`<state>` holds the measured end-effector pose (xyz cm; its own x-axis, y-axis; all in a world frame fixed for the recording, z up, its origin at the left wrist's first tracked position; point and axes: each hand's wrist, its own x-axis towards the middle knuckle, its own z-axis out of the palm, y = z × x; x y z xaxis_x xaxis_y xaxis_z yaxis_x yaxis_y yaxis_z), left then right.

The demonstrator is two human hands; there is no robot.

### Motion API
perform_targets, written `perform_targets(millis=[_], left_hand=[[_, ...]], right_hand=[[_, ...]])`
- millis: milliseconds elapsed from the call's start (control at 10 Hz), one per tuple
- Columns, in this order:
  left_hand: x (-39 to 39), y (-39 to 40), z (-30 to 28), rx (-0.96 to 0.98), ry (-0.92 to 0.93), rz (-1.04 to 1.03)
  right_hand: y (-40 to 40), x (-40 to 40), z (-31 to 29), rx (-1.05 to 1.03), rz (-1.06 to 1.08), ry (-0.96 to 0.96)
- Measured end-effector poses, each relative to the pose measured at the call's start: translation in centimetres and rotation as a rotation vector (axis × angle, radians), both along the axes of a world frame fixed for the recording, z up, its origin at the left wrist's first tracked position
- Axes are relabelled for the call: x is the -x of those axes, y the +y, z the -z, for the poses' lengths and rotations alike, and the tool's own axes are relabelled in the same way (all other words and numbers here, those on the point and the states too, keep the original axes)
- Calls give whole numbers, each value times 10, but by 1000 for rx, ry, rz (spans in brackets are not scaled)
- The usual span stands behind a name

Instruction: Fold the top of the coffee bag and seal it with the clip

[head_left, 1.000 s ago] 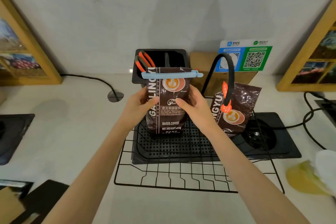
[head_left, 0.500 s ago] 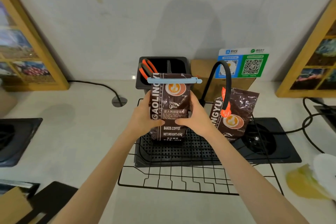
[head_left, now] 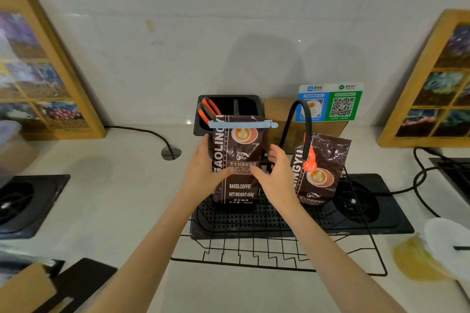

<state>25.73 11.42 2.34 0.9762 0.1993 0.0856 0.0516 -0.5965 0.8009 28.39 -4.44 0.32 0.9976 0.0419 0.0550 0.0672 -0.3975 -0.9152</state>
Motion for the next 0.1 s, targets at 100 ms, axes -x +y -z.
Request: perform_targets(millis=[100], left_hand=[[13, -7, -21, -22, -57, -66]], right_hand=[[-2, 15, -18, -55, 23, -7]])
